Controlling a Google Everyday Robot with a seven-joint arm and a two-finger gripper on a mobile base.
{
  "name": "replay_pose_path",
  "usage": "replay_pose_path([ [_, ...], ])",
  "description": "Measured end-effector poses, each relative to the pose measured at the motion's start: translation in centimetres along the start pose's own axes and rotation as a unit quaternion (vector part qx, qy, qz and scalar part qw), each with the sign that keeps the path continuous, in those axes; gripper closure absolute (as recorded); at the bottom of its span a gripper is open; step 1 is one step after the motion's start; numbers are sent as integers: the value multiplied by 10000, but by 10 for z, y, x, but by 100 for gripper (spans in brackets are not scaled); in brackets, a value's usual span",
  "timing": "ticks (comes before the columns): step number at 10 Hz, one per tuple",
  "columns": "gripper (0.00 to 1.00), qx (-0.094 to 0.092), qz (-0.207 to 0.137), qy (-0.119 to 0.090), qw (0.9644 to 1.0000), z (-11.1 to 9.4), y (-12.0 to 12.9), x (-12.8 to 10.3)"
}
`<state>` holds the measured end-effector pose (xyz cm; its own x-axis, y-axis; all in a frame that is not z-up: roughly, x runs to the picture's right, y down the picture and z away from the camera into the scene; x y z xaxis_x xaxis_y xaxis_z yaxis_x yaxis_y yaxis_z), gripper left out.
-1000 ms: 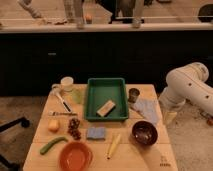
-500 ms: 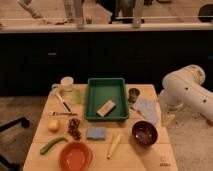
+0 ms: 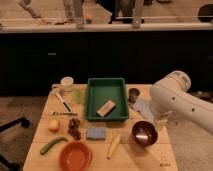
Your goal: Place apple in purple bowl
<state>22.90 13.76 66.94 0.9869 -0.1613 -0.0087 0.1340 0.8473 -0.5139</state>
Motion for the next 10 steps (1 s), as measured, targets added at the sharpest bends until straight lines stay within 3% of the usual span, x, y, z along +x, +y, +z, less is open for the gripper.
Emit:
replay_pose_path([
  [6,20,-206,-719,-67,9972,8,8,-70],
  [10,20,-193,-1132,82,9934,12,12,-100],
])
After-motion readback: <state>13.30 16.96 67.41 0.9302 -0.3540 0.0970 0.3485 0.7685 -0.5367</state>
